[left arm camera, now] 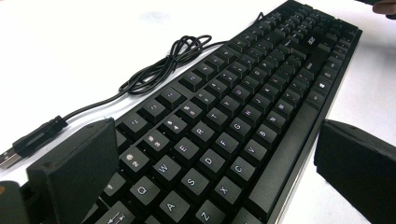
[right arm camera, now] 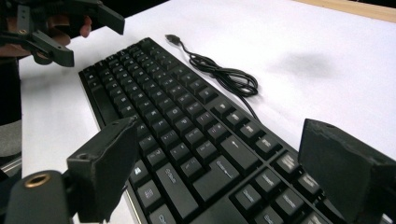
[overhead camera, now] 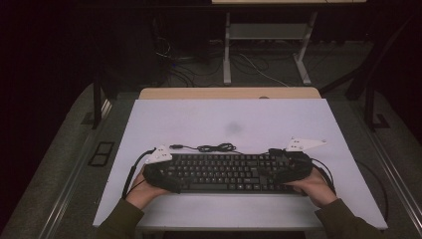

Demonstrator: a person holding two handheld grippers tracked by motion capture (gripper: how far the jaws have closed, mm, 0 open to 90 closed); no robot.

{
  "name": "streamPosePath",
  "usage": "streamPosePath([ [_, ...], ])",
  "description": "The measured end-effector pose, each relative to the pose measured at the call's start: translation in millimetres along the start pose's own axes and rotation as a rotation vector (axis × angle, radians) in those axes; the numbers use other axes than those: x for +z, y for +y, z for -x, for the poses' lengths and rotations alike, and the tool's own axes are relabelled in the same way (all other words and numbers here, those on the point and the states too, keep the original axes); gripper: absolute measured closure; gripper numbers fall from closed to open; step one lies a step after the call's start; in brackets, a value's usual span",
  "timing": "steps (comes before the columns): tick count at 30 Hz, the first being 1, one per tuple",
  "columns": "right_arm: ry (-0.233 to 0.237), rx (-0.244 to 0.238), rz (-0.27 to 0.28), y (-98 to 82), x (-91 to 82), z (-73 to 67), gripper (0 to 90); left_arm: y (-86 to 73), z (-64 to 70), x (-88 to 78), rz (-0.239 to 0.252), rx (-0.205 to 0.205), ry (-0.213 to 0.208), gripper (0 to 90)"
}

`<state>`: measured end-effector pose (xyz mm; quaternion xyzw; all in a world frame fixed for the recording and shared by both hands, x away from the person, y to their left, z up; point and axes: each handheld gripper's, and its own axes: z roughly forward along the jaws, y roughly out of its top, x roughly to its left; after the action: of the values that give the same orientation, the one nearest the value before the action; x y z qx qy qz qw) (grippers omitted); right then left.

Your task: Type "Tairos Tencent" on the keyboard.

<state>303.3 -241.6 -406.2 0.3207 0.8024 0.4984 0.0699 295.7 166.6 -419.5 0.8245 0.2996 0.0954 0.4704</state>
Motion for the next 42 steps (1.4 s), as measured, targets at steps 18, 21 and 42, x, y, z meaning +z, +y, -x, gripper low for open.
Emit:
streamPosePath([
  [18,0.035,-0.022,-0.01,12.4,21.8,-6.4,13.5,-0.2,1.1,0.9,-0.001,0.004,0.001,0.0],
  [21,0.038,-0.025,-0.012,13.9,25.3,-7.9,13.7,0.0,1.1,1.1,0.0,0.004,0.0,0.0],
  [42,0.06,-0.036,-0.032,22.0,46.1,-15.6,17.6,-0.1,1.0,0.8,0.0,0.006,0.0,0.0],
])
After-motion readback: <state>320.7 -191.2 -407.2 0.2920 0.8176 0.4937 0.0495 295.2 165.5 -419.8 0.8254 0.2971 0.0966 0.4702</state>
